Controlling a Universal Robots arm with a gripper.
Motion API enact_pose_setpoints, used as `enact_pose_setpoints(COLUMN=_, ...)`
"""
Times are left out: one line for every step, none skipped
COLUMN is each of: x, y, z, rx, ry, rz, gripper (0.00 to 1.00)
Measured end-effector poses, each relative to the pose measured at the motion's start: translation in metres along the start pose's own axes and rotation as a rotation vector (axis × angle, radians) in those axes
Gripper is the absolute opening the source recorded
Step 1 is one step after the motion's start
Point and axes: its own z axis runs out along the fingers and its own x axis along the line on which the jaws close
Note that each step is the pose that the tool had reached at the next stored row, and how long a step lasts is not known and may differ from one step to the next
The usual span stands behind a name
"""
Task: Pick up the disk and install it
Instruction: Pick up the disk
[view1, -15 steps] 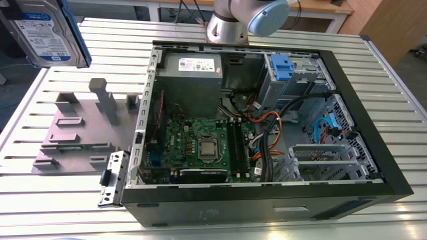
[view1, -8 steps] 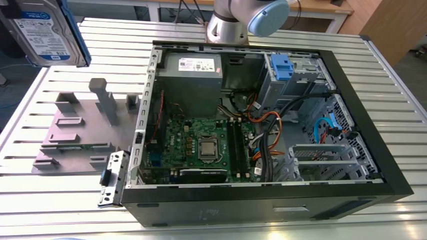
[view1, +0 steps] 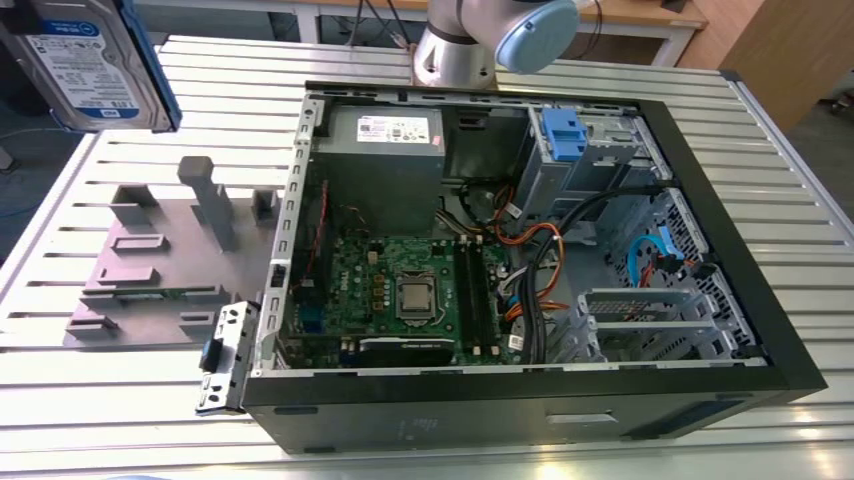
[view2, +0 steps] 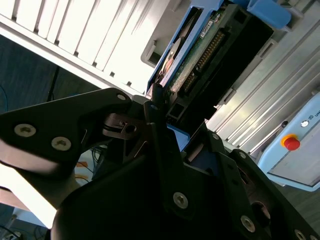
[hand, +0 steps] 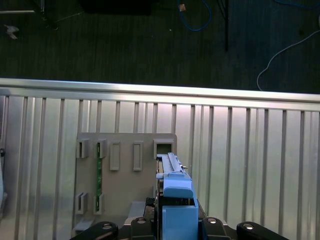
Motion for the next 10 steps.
enact_pose_setpoints(x=0.0000, y=0.0000, z=-0.0003, rx=0.0000, ry=0.0000, rz=0.000, gripper=0.36)
enact_pose_setpoints(x=0.0000, y=0.0000, z=-0.0006, rx=0.0000, ry=0.0000, rz=0.000, gripper=0.36)
enact_pose_setpoints(x=0.0000, y=0.0000, z=-0.0009, rx=0.0000, ry=0.0000, rz=0.000, gripper=0.36)
enact_pose_setpoints(x=0.0000, y=0.0000, z=-0.0012, rx=0.0001, ry=0.0000, rz=0.000, gripper=0.36)
enact_pose_setpoints(x=0.0000, y=0.0000, z=-0.0015, rx=0.0001, ry=0.0000, rz=0.000, gripper=0.36)
enact_pose_setpoints(x=0.0000, y=0.0000, z=-0.0018, rx=0.0001, ry=0.0000, rz=0.000, gripper=0.36)
enact_pose_setpoints(x=0.0000, y=0.0000, z=-0.0021, rx=0.0000, ry=0.0000, rz=0.000, gripper=0.36)
enact_pose_setpoints(x=-0.0001, y=0.0000, z=-0.0024, rx=0.0000, ry=0.0000, rz=0.000, gripper=0.36)
enact_pose_setpoints(x=0.0000, y=0.0000, z=-0.0026, rx=0.0000, ry=0.0000, rz=0.000, gripper=0.36)
enact_pose_setpoints(x=0.0000, y=0.0000, z=-0.0029, rx=0.0001, ry=0.0000, rz=0.000, gripper=0.36)
